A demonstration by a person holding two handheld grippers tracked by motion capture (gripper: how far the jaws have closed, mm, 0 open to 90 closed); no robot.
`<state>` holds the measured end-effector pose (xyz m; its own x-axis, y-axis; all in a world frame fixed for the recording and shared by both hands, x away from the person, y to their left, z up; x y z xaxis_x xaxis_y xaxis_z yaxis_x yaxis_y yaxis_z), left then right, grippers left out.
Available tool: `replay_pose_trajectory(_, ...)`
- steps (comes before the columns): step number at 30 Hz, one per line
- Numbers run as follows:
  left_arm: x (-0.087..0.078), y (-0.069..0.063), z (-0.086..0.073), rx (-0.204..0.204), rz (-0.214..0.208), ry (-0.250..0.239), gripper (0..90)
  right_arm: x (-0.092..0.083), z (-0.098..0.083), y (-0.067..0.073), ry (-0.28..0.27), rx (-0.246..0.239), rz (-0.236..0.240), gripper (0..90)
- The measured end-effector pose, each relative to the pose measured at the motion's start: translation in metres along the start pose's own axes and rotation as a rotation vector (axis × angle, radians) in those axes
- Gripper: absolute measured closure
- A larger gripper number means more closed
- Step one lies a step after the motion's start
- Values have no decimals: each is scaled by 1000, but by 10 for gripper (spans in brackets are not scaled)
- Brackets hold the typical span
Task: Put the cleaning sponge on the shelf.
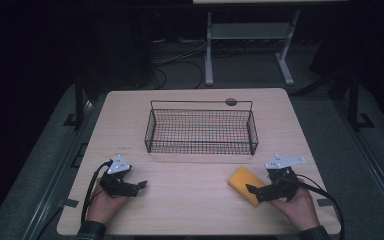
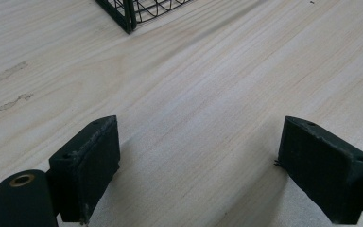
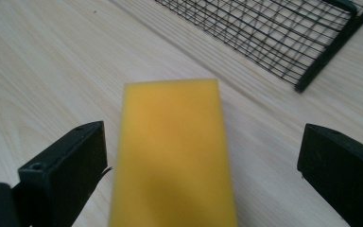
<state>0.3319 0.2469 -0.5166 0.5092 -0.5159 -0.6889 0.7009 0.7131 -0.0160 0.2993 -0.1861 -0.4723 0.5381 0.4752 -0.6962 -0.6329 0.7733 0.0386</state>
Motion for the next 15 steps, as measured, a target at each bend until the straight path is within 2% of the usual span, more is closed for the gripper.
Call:
replay_pose_trajectory(7,0,0,0,0,0,0,127,6,-1,2,13,12,3,20)
replay_pose_trajectory(15,0,0,0,0,0,0,127,18,-3,10,41,-16,11,20)
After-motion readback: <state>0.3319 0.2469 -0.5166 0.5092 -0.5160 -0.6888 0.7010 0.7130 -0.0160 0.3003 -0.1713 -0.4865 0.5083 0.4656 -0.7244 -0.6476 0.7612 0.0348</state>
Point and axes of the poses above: each handheld gripper's, and its own axes: x roughly forward along the jaws, z roughly out of its top, y roughly to its left, the point moved 6 cm from there along x, roughly forward along the jaws, and after that the axes turned 2 degrees about -z, right-handed, at the moved point
